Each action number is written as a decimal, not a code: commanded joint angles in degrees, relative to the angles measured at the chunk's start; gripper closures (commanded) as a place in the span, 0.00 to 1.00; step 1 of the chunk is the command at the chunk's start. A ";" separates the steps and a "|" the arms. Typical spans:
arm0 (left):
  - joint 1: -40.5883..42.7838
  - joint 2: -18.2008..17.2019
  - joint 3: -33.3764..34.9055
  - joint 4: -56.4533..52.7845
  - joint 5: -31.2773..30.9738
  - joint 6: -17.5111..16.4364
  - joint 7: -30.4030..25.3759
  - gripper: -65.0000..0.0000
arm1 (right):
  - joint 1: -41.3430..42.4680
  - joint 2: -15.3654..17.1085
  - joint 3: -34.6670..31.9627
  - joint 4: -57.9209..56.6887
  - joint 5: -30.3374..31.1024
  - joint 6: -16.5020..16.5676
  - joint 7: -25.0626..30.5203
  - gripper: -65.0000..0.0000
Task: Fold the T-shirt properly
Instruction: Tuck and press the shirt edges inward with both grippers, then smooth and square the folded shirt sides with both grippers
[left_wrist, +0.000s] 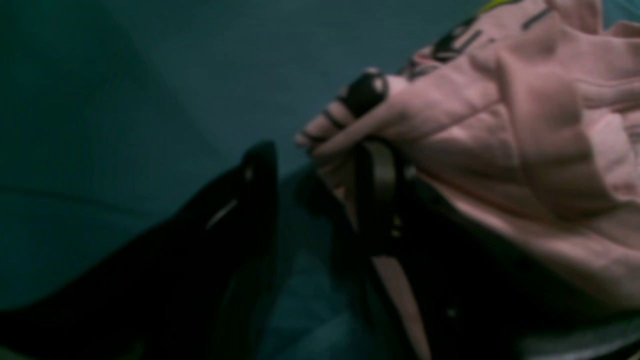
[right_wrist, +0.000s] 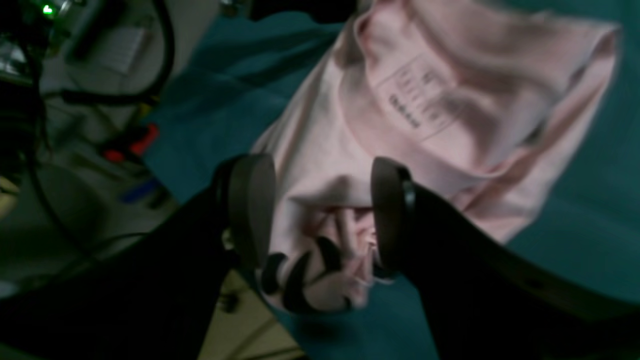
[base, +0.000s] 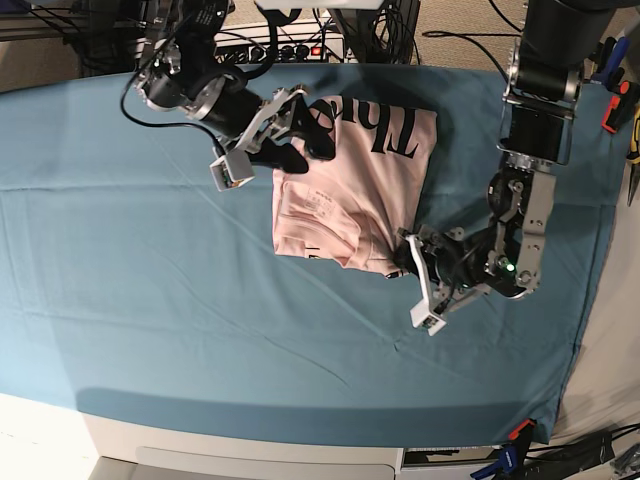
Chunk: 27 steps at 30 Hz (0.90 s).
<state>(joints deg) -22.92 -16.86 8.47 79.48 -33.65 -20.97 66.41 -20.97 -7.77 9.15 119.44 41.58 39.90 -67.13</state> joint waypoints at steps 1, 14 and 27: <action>-1.86 -0.72 -0.39 0.87 -0.39 0.00 -0.37 0.58 | 0.17 0.00 -0.04 2.01 -0.46 0.10 2.08 0.51; -1.49 -8.52 -1.44 6.47 -16.63 -5.33 6.16 0.96 | 8.52 -0.15 -0.04 2.95 -13.38 -4.55 9.03 0.73; 12.85 -8.68 -14.01 11.56 -44.63 -12.72 13.59 1.00 | 14.23 -0.33 -0.07 -9.25 3.93 -5.35 -1.60 1.00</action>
<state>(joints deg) -9.04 -24.95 -5.06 90.13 -76.40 -33.74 80.68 -7.27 -7.90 9.21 109.40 44.66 34.33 -69.82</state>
